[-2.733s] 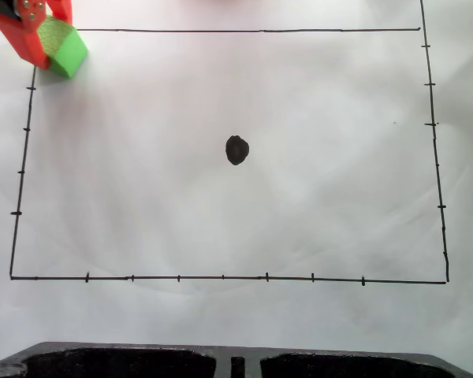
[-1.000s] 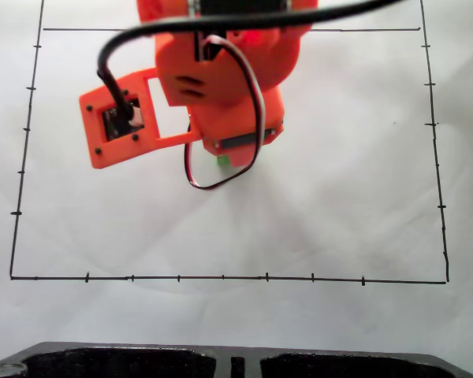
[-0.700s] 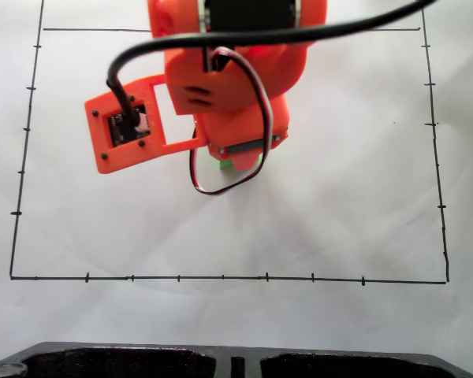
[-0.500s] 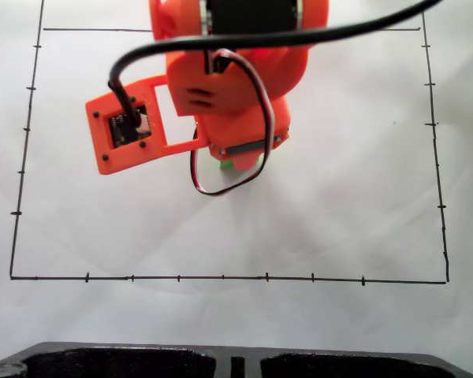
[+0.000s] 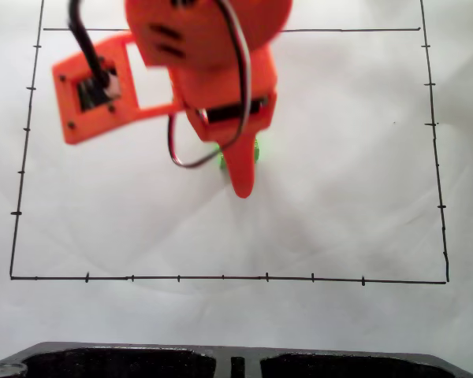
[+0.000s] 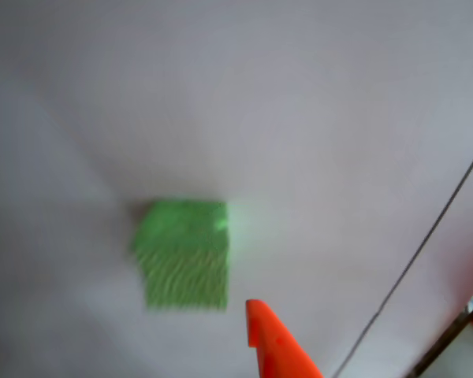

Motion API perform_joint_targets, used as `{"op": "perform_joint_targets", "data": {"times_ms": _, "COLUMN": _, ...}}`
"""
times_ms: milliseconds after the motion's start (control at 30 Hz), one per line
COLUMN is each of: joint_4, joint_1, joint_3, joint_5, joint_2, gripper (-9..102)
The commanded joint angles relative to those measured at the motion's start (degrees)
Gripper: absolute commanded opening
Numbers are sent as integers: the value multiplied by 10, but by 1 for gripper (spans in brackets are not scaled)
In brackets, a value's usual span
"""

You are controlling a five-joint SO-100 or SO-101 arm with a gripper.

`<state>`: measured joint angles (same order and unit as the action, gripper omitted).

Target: Grasp the colored block, Place it on the black dot, and then return the arm to the default position.

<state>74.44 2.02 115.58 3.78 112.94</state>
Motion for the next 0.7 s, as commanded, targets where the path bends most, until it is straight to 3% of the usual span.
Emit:
{"op": "perform_joint_targets", "data": {"times_ms": 0, "joint_4": 31, "joint_1": -14, "joint_3": 16, "joint_5": 44, "joint_2": 99, "gripper": 43}}
{"op": "perform_joint_targets", "data": {"times_ms": 267, "joint_4": 86, "joint_1": -82, "joint_3": 127, "joint_5": 152, "joint_2": 323, "gripper": 36}}
{"op": "perform_joint_targets", "data": {"times_ms": 433, "joint_4": 120, "joint_1": -118, "joint_3": 204, "joint_5": 196, "joint_2": 461, "gripper": 18}}
{"op": "perform_joint_targets", "data": {"times_ms": 500, "joint_4": 99, "joint_1": -140, "joint_3": 228, "joint_5": 145, "joint_2": 505, "gripper": 11}}
{"op": "perform_joint_targets", "data": {"times_ms": 567, "joint_4": 77, "joint_1": -140, "joint_3": 261, "joint_5": 158, "joint_2": 540, "gripper": 2}}
{"op": "perform_joint_targets", "data": {"times_ms": 667, "joint_4": 58, "joint_1": -143, "joint_3": 305, "joint_5": 149, "joint_2": 586, "gripper": 0}}
